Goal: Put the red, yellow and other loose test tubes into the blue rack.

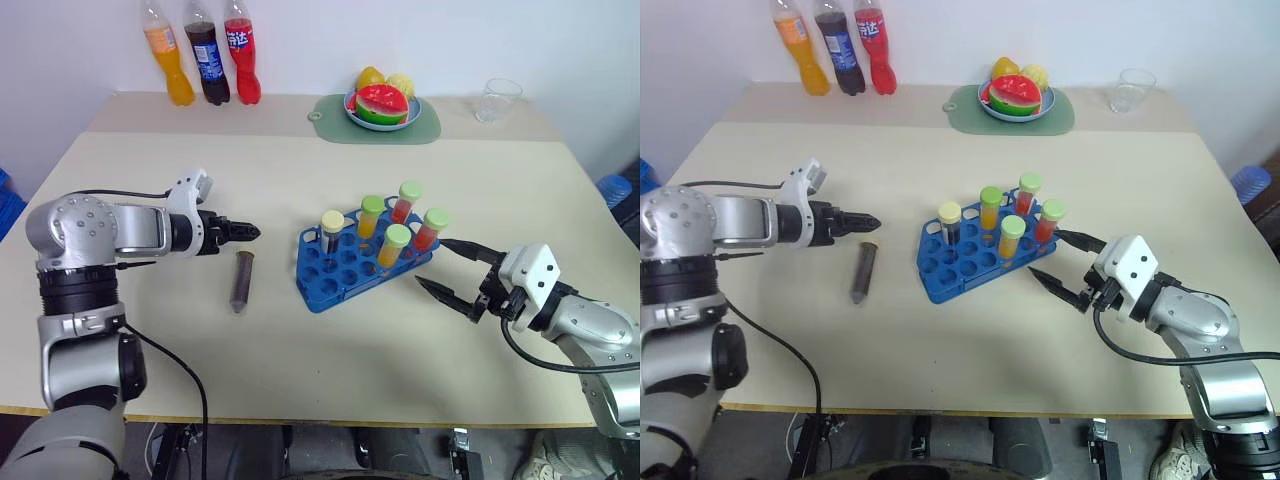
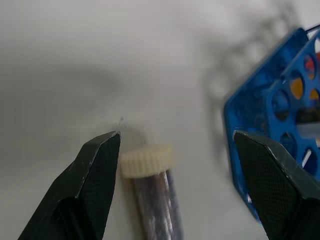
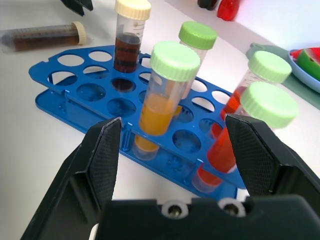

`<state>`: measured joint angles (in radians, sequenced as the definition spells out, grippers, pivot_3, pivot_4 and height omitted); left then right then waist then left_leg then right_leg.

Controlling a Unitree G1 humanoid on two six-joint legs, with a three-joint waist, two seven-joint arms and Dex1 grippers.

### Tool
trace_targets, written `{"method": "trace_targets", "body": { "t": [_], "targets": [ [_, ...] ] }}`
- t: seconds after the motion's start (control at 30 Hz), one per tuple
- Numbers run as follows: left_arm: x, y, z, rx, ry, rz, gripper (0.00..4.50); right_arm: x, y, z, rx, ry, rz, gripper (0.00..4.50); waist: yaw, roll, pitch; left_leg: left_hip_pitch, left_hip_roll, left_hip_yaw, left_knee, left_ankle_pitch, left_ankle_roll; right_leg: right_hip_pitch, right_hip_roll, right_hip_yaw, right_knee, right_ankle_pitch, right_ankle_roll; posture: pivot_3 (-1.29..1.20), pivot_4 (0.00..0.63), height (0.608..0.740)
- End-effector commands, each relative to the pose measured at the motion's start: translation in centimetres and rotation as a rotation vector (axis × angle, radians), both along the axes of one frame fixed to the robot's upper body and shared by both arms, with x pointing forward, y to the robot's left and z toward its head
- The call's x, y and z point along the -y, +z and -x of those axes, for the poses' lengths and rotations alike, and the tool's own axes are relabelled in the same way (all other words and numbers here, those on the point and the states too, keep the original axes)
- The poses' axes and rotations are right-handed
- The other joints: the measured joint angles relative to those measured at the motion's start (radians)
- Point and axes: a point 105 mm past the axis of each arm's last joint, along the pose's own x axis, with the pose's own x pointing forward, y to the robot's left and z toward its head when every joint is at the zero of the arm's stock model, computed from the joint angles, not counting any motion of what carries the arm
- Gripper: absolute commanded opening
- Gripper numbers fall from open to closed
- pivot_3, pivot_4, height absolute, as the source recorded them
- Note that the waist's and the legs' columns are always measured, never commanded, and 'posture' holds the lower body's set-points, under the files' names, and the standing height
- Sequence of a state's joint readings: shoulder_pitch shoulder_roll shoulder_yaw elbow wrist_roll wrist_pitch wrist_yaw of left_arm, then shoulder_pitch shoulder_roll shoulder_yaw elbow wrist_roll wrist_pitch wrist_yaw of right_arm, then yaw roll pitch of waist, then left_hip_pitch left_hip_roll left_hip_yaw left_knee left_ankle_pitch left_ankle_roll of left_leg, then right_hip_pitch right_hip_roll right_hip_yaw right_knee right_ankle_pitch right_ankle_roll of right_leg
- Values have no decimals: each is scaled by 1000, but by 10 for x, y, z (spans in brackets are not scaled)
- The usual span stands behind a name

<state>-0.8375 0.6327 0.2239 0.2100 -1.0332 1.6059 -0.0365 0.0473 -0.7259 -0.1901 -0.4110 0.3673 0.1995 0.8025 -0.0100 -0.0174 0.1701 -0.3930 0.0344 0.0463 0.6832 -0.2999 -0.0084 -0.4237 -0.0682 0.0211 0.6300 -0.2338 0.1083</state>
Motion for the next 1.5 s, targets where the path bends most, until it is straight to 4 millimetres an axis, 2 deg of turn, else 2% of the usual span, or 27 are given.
{"method": "trace_targets", "body": {
  "t": [0.03, 0.1, 0.23, 0.37, 0.7, 1.0, 1.1, 1.23, 1.27, 1.37, 1.5],
  "targets": [
    [5, 5, 5, -64, -45, -4, 3710, -7, 13, 3, 50, 37, 15, 3627, 1, 0, 0, 0, 0, 0, 0, 0, 0, 0, -1, 0, 0, 0, 0, 0, 150, 740],
    [5, 4, 7, -109, -53, -13, 3710, -9, 14, 6, 39, 66, 8, 3627, 0, 0, 0, 0, -1, 0, 0, 0, 0, 0, -1, 0, 0, 0, 0, 0, 150, 740],
    [6, 0, 14, -199, -67, -36, 3710, -14, 6, 26, -17, 165, -1, 3627, 1, 0, 0, 0, -1, 0, 0, 0, -1, 0, -1, 0, 0, 0, 0, 0, 150, 740],
    [7, -6, 18, -261, -66, -59, 3710, -21, 4, 32, -16, 205, -1, 3627, -2, 0, 0, 0, -1, 0, 0, 1, -1, 0, -2, 0, 0, 0, 0, 0, 150, 740],
    [5, -27, 12, -334, 63, -165, 3710, -29, 11, 27, 6, 210, -3, 3627, 3, -1, 0, 0, -2, 1, 0, 1, -3, 0, -3, 0, 0, 0, 0, 0, 150, 740],
    [27, -49, 3, -383, 155, -207, 3710, -36, 17, 25, 15, 203, -9, 3627, 31, 1, -1, 5, -4, 2, 0, 2, -4, 8, -4, -3, -1, -2, -3, 0, 150, 740],
    [30, -56, 4, -401, 176, -238, 2863, -42, 24, 27, 21, 200, -11, 3707, 33, 1, -1, 12, -5, 1, 0, 2, -4, 16, -5, -3, -4, -2, -4, 0, 150, 740],
    [31, -59, 5, -407, 187, -240, 913, -50, 30, 28, 20, 194, -13, 3707, 34, 1, -1, 15, -5, 1, -1, 2, -4, 19, -5, -3, -5, -2, -4, 0, 150, 740],
    [30, -60, 5, -409, 191, -239, 728, -51, 31, 28, 19, 192, -14, 3707, 34, 1, -1, 15, -5, 1, -1, 2, -4, 20, -5, -3, -5, -2, -4, 0, 150, 740],
    [31, -58, 6, -401, 175, -214, 726, -55, 32, 26, 16, 184, -13, 3707, 34, 1, -1, 16, -5, 2, -1, 2, -4, 20, -5, -3, -6, -2, -4, 0, 150, 740],
    [37, -34, 13, -284, 29, -99, 726, -52, 35, 11, 7, 165, -21, 3707, 23, 1, -1, 15, -5, 2, -2, 2, -3, 20, -5, -3, -8, -3, -5, 0, 150, 740]
  ]
}}
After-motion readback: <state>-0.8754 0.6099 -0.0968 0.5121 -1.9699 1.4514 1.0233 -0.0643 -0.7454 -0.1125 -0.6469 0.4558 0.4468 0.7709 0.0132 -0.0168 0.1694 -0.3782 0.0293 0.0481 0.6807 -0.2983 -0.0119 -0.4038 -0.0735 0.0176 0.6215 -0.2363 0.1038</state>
